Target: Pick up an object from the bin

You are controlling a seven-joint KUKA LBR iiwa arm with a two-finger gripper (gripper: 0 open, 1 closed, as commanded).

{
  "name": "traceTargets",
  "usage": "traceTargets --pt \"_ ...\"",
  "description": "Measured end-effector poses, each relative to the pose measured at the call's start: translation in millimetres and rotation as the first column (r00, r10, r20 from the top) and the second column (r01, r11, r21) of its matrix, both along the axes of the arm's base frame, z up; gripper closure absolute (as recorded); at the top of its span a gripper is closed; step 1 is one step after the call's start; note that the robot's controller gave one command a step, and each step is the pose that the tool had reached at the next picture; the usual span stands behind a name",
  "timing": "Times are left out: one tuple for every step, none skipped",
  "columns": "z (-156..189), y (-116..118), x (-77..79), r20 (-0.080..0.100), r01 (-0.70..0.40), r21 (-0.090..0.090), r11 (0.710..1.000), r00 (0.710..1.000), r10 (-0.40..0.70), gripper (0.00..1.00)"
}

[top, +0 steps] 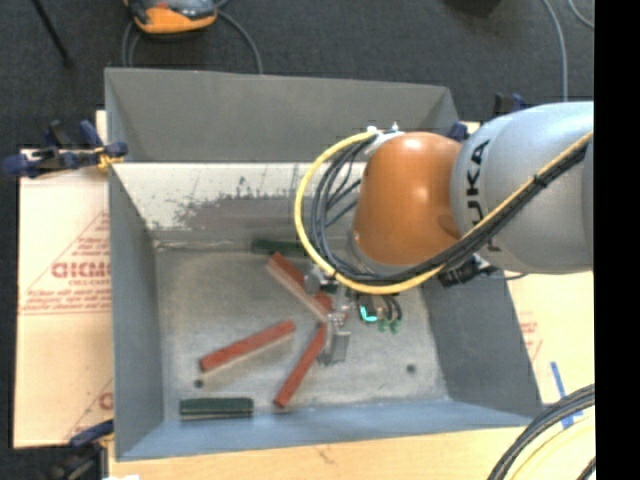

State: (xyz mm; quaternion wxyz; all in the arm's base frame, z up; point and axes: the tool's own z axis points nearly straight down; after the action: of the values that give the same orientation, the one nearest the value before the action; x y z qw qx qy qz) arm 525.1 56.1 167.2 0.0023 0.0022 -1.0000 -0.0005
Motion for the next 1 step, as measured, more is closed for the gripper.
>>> traceTargets --pt "3.6 -0.1 1.9 0.008 0.002 0.001 1.000 1.000 -0.002 0.00"
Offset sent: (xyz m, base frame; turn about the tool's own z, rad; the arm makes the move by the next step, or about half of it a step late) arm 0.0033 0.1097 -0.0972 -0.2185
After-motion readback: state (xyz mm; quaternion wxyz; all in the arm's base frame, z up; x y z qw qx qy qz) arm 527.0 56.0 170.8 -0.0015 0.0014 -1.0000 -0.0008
